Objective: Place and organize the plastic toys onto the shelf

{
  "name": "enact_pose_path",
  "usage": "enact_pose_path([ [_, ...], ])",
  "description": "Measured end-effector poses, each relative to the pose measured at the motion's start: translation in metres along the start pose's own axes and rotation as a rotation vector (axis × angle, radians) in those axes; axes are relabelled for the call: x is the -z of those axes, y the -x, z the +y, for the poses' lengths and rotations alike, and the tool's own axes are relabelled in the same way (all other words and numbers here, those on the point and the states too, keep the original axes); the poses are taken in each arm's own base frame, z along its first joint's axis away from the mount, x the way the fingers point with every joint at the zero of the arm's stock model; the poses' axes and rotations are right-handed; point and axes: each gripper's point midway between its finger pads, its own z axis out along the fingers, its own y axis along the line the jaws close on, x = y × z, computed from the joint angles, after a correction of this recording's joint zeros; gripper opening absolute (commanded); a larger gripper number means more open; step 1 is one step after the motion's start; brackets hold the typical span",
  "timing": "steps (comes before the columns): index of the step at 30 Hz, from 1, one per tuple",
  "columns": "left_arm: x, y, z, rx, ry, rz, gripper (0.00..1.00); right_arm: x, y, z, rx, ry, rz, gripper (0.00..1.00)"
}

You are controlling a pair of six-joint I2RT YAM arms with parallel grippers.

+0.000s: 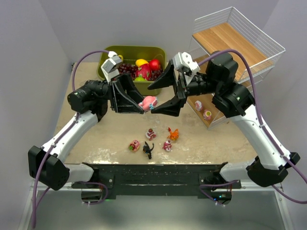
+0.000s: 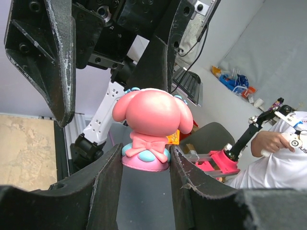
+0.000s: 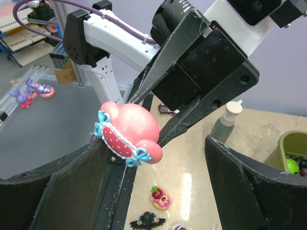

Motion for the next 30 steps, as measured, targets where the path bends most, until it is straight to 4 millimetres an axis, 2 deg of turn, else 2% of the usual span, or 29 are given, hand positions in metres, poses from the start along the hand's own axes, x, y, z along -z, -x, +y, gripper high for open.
enact_pose_path([
  [5,0.000,0.000,0.002,-0.001,0.001,0.000,0.00,-0.001,-0.004,0.000,-0.020,-0.001,-0.017,0.74],
  [6,0.000,0.000,0.003,-0.005,0.002,-0.001,0.00,-0.002,-0.005,0.001,-0.028,-0.001,-0.022,0.64],
  [9,0.000,0.001,0.004,-0.027,0.003,-0.004,0.00,-0.002,-0.003,0.003,-0.041,0.002,-0.039,0.52],
  [12,0.000,0.003,0.005,-0.053,0.004,-0.014,0.00,-0.001,0.002,0.005,-0.048,0.002,-0.058,0.49],
  [15,0.000,0.004,0.005,-0.068,0.003,-0.020,0.00,-0.001,0.003,0.005,-0.053,0.000,-0.070,0.40],
  [19,0.000,0.005,0.007,-0.079,0.005,-0.025,0.03,-0.002,0.004,0.005,-0.060,0.000,-0.078,0.16],
  [20,0.000,0.005,0.007,-0.079,0.006,-0.026,0.04,-0.002,0.004,0.005,-0.061,-0.001,-0.079,0.15],
  [22,0.000,0.005,0.008,-0.080,0.008,-0.025,0.04,-0.002,0.003,0.005,-0.066,-0.001,-0.080,0.16],
  [24,0.000,0.005,0.009,-0.083,0.010,-0.025,0.00,-0.002,0.003,0.004,-0.070,-0.002,-0.081,0.44],
  [26,-0.001,0.005,0.010,-0.083,0.012,-0.025,0.00,-0.001,0.003,0.005,-0.068,-0.004,-0.083,0.66],
  [30,0.000,0.004,0.012,-0.090,0.017,-0.024,0.00,-0.001,0.004,0.003,-0.077,-0.020,-0.091,0.78],
])
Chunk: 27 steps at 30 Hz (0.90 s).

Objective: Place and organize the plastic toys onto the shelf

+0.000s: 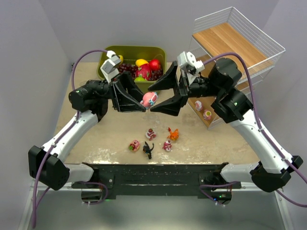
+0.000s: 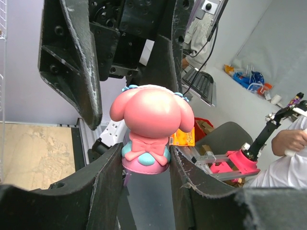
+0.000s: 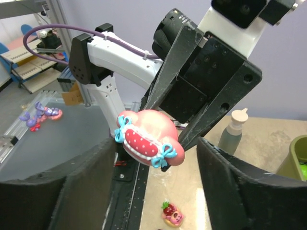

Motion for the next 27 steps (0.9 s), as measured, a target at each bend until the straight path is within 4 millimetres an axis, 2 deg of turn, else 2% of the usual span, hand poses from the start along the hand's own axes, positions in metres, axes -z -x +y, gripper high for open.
enact_pose_path([
  [10,0.0003,-0.0013,0.0015,-0.001,0.003,0.004,0.00,0.0000,0.0082,0.0019,0.026,0.004,-0.031,0.79],
  [23,0.0005,-0.0019,0.0003,0.001,0.003,0.004,0.00,-0.0033,0.0085,0.0067,0.031,0.022,-0.035,0.76],
  [26,0.0006,-0.0019,0.0003,0.001,0.003,0.004,0.00,-0.0048,0.0073,0.0066,0.027,0.024,-0.033,0.72],
  [27,0.0005,-0.0019,0.0002,0.001,0.003,0.004,0.00,-0.0054,0.0066,0.0058,0.026,0.023,-0.032,0.67],
])
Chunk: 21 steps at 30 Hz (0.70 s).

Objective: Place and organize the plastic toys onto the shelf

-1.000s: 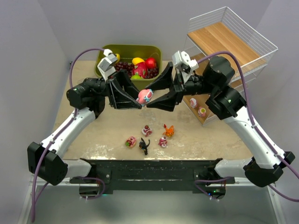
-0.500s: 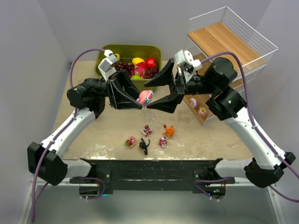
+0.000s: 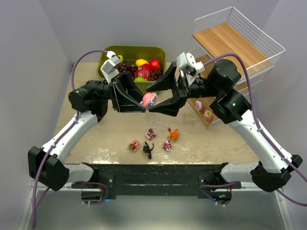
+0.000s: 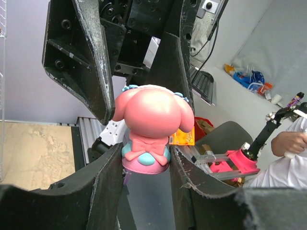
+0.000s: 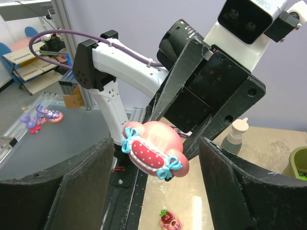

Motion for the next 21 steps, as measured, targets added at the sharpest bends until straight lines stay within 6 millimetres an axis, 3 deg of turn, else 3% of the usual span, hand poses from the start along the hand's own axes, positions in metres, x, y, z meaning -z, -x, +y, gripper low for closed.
enact_pose_path([
  [6,0.000,0.000,-0.001,-0.004,-0.002,0.000,0.00,-0.003,-0.005,-0.003,-0.013,0.002,0.008,0.48],
  [9,0.000,-0.001,-0.001,0.008,-0.003,-0.004,0.18,-0.004,-0.005,-0.004,-0.013,-0.004,0.007,0.33],
  [10,0.000,-0.001,0.000,0.010,-0.003,-0.005,0.30,-0.004,-0.005,-0.004,-0.014,-0.006,0.008,0.24],
  [14,0.000,-0.001,0.002,0.017,0.002,-0.011,0.47,-0.004,-0.005,-0.007,-0.018,-0.024,0.007,0.08],
  [18,0.000,-0.001,0.007,0.014,0.022,-0.009,0.64,-0.004,-0.008,-0.014,-0.032,-0.062,0.006,0.00],
  [21,0.001,-0.003,0.017,0.016,0.058,-0.005,0.88,-0.003,-0.011,-0.022,-0.052,-0.109,0.007,0.00],
])
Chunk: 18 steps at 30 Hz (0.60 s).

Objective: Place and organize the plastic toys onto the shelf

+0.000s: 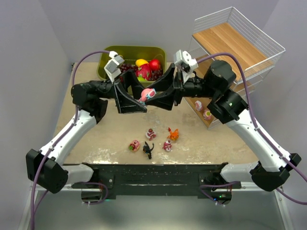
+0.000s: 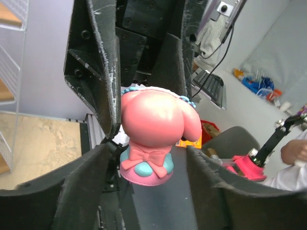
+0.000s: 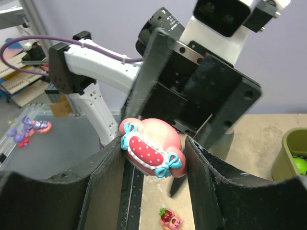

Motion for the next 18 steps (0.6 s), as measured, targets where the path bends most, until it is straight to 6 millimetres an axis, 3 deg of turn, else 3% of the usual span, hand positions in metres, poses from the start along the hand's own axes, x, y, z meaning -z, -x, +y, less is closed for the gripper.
enact_pose_path([
  [2,0.000,0.000,0.008,0.005,0.033,0.001,1.00,0.000,-0.001,-0.004,-0.011,-0.026,0.000,0.00],
  [7,0.002,0.010,0.031,-0.011,0.155,0.000,0.99,0.004,0.000,-0.015,-0.024,-0.110,-0.005,0.00],
  [11,0.016,0.032,0.054,-0.053,0.368,-0.040,1.00,0.013,0.003,-0.038,-0.032,-0.260,-0.014,0.00],
  [15,0.057,0.054,0.086,-0.089,0.725,-0.136,0.99,0.027,-0.004,-0.063,-0.076,-0.433,0.019,0.01],
  [18,0.109,0.060,0.110,-0.105,1.061,-0.213,1.00,0.033,-0.020,-0.075,-0.127,-0.523,0.062,0.00],
])
